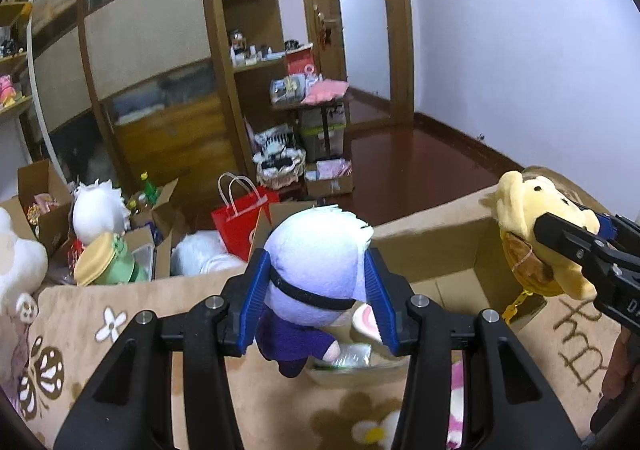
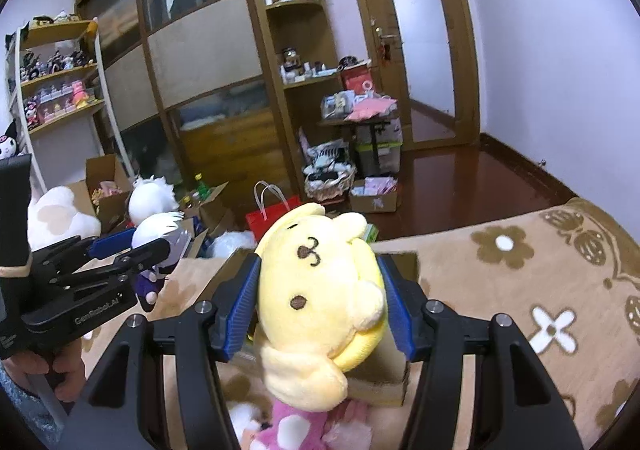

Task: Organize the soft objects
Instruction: 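Carry both plushes over the box and release them inside, then move both open grippers back toward the pink plush beside the box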

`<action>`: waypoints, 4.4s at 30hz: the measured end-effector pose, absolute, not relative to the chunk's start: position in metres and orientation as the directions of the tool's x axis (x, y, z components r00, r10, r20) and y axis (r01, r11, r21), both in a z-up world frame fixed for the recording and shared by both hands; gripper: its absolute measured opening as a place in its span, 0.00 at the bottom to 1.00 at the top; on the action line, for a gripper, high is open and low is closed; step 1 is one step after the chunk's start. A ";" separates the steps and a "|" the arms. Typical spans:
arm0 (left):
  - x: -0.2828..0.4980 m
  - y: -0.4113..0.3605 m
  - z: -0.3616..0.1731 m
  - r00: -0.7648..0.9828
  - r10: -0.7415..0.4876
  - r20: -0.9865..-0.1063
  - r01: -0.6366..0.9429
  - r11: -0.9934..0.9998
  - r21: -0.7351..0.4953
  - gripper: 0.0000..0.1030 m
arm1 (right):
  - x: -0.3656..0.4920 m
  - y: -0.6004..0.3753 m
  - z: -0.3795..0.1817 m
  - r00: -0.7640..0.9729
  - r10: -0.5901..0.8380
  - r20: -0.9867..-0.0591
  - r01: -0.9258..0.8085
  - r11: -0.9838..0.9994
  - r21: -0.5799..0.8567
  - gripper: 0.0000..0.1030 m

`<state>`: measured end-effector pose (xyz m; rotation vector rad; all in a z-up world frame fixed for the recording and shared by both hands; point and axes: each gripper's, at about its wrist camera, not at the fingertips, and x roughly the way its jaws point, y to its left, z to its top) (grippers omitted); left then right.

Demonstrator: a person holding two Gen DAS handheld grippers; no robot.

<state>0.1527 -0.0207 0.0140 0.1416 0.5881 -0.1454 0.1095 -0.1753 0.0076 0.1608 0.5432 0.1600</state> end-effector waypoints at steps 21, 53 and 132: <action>0.176 -0.048 -0.035 0.775 -0.088 -0.626 0.219 0.966 0.135 0.46 | 0.140 -0.185 -0.034 0.793 0.171 -0.585 -0.077 0.980 0.182 0.60; 0.177 -0.028 -0.035 0.725 -0.098 -0.682 0.179 0.983 0.049 0.89 | 0.137 -0.187 -0.045 0.755 0.182 -0.630 -0.049 0.974 0.223 0.93; 0.144 -0.036 -0.142 0.305 -0.177 -0.936 0.274 0.957 -0.092 0.98 | 0.089 -0.127 -0.154 0.471 0.188 -0.862 -0.135 0.981 0.140 1.00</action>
